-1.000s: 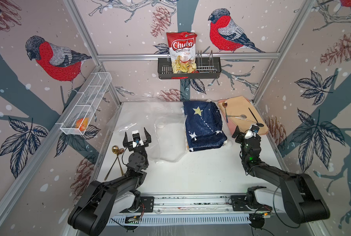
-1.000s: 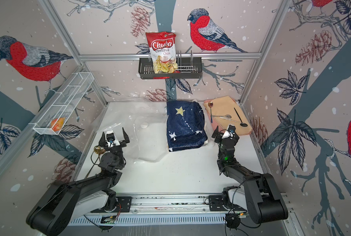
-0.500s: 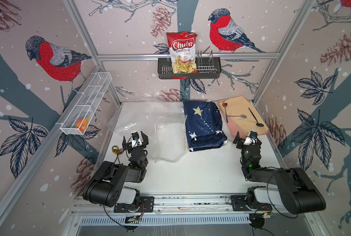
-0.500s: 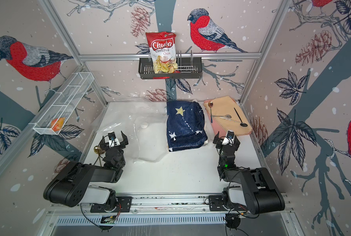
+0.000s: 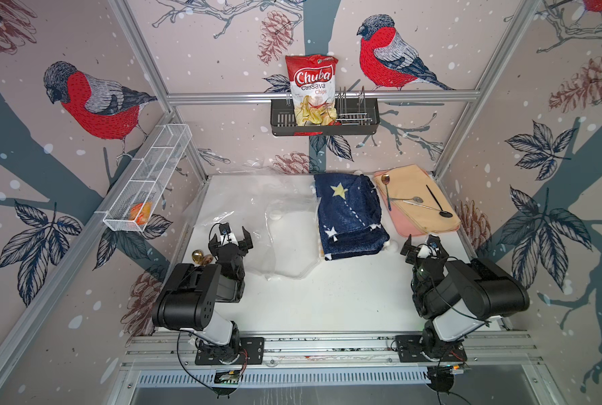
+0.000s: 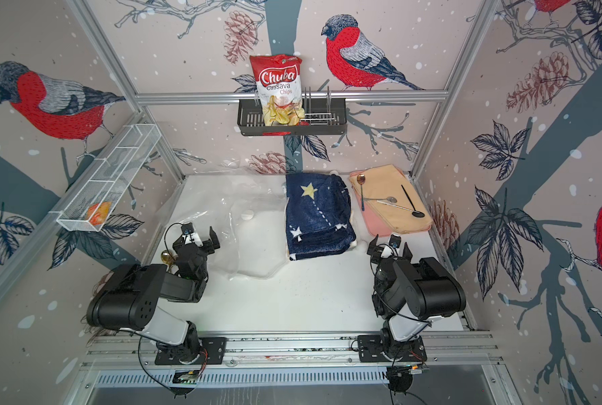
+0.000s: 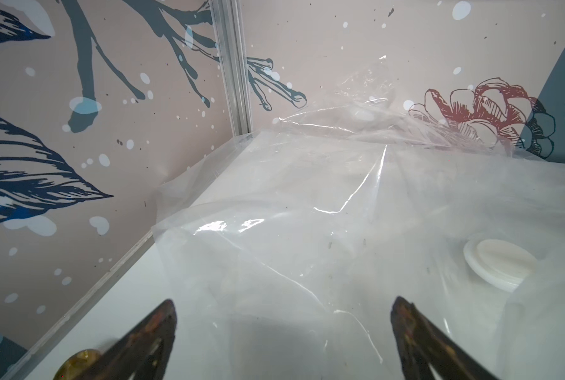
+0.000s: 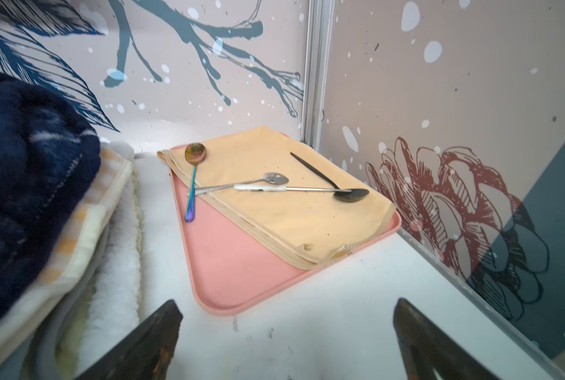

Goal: Take the blanket out of the vacuum bag
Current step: Reset both arms

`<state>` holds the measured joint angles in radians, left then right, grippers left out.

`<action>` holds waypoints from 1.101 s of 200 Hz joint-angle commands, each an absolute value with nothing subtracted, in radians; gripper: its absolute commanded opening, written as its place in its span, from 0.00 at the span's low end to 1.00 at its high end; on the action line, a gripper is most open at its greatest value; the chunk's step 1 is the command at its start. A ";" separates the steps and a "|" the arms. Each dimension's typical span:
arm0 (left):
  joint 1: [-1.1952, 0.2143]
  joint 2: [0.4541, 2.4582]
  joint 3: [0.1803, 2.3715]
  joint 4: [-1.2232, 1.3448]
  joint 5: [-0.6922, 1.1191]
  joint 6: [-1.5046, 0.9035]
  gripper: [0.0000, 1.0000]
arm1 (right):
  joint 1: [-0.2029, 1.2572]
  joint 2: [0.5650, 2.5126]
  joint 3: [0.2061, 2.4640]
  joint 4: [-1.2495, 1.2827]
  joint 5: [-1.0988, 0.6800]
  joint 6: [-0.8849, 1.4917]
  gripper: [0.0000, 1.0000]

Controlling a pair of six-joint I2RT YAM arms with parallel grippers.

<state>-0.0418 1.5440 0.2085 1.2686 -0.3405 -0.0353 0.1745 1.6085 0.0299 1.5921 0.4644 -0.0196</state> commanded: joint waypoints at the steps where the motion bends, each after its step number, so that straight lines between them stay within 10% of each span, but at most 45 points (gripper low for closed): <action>1: -0.041 1.552 0.207 1.347 -0.314 -0.047 0.99 | 0.159 1.581 0.076 1.648 0.495 0.011 1.00; 26: -0.041 1.552 0.206 1.346 -0.300 -0.038 0.99 | 0.055 1.539 0.187 1.353 0.369 0.111 1.00; 220: -0.075 1.561 0.199 1.382 -0.336 -0.003 0.99 | 0.115 1.557 0.160 1.447 0.455 0.060 1.00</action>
